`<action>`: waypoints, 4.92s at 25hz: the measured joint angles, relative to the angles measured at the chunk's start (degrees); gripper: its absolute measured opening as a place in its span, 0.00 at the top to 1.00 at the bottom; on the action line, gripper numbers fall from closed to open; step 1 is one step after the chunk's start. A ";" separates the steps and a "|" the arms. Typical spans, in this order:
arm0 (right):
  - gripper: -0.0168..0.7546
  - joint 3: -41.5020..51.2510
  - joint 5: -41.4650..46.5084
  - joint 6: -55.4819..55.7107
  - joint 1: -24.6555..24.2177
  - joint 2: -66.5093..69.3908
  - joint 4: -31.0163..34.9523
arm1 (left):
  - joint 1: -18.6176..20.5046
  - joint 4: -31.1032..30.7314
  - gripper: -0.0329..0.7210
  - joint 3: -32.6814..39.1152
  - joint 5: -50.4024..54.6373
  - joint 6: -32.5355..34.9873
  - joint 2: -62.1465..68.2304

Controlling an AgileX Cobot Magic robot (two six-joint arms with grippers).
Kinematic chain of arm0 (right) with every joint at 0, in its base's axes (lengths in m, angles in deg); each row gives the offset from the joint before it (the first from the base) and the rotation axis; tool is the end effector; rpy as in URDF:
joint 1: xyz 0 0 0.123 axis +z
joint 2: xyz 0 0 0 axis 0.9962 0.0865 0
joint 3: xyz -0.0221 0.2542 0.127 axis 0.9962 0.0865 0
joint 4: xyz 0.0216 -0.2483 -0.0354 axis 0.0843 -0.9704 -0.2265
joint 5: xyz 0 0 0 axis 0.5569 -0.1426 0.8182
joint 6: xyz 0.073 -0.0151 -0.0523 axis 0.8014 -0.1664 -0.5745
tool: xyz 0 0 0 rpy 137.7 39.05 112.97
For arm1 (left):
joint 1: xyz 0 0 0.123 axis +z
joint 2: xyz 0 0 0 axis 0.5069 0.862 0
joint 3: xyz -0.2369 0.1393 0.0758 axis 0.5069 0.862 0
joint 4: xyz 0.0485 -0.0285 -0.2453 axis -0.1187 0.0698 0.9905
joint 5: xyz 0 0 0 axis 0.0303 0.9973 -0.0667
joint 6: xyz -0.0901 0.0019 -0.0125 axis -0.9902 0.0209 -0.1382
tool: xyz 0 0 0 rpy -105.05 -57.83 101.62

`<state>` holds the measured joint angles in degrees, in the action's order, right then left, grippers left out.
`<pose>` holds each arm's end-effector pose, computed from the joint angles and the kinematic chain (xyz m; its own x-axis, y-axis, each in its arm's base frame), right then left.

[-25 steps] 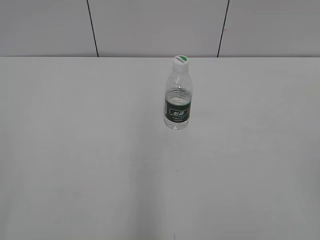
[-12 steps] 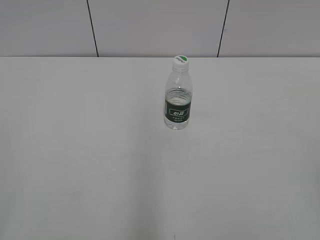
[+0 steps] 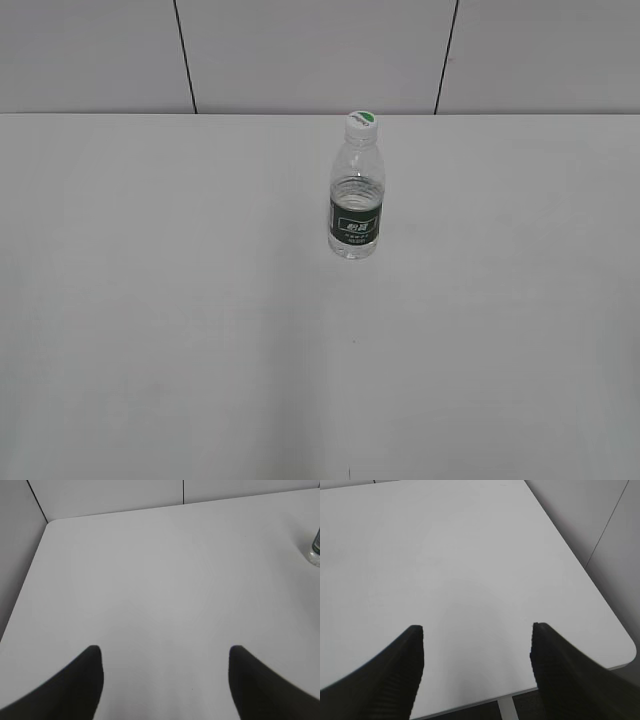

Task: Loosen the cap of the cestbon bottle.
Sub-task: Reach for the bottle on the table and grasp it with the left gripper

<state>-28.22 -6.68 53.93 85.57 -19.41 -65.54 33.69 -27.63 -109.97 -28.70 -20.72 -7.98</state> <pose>-0.0085 -0.0118 0.2766 -0.4645 -0.0361 -0.8849 0.0905 0.9920 -0.0879 -0.0094 -0.0024 0.2869 -0.4141 0.0820 -0.9065 0.0055 0.9961 0.0876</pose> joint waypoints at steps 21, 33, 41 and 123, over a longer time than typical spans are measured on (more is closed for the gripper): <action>0.31 3.00 -19.51 0.00 0.00 0.00 0.00 | 0.00 3.88 0.28 2.71 -27.10 0.00 2.48; 0.31 7.43 -29.82 0.00 0.00 7.96 0.00 | 0.00 8.49 0.28 9.39 -40.38 0.00 14.82; 0.31 7.49 -30.16 0.00 0.00 12.14 0.00 | 0.00 8.78 0.28 9.39 -51.98 0.00 27.11; 0.31 9.06 -32.32 0.00 0.00 13.09 0.09 | -14.44 -54.41 0.17 -25.44 -129.35 -28.66 129.12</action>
<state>-19.16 -39.00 53.93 85.57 -6.32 -65.45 19.25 -82.03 -135.41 -158.05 -49.38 121.14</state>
